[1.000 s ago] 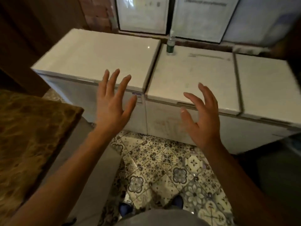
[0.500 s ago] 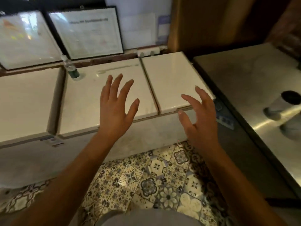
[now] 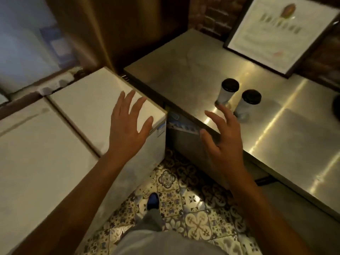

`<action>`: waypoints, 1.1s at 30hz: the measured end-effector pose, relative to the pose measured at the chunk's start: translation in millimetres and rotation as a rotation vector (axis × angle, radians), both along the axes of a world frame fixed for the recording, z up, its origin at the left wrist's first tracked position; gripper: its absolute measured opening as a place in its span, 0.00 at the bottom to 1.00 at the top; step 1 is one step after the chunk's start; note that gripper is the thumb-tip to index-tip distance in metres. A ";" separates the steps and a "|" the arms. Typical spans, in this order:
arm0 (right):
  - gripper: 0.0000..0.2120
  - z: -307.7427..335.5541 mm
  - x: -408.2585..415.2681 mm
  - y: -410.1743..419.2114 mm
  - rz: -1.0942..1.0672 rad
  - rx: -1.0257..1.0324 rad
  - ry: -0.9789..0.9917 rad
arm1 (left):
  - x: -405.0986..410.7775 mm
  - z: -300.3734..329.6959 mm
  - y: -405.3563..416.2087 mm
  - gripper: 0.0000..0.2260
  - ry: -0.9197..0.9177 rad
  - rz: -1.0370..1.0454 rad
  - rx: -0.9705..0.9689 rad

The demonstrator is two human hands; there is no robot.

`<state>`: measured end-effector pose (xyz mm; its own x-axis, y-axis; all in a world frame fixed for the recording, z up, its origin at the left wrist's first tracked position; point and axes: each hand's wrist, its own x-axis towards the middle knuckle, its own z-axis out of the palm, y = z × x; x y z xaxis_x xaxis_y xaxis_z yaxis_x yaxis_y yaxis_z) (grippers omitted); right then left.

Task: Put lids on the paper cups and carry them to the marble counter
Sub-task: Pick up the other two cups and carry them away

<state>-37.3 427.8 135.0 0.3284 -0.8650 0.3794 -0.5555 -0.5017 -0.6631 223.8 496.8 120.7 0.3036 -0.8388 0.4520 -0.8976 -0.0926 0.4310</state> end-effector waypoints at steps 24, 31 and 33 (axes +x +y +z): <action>0.27 -40.5 -122.8 -284.6 -0.489 0.289 -0.018 | -116.8 -40.1 -396.8 0.30 0.219 -0.450 0.276; 0.36 -75.1 -138.1 -353.9 -0.403 0.412 0.108 | -140.6 -64.7 -452.8 0.34 0.103 -0.440 0.419; 0.40 -85.4 -135.5 -364.2 -0.392 0.458 0.145 | -144.9 -74.5 -465.6 0.35 0.064 -0.470 0.477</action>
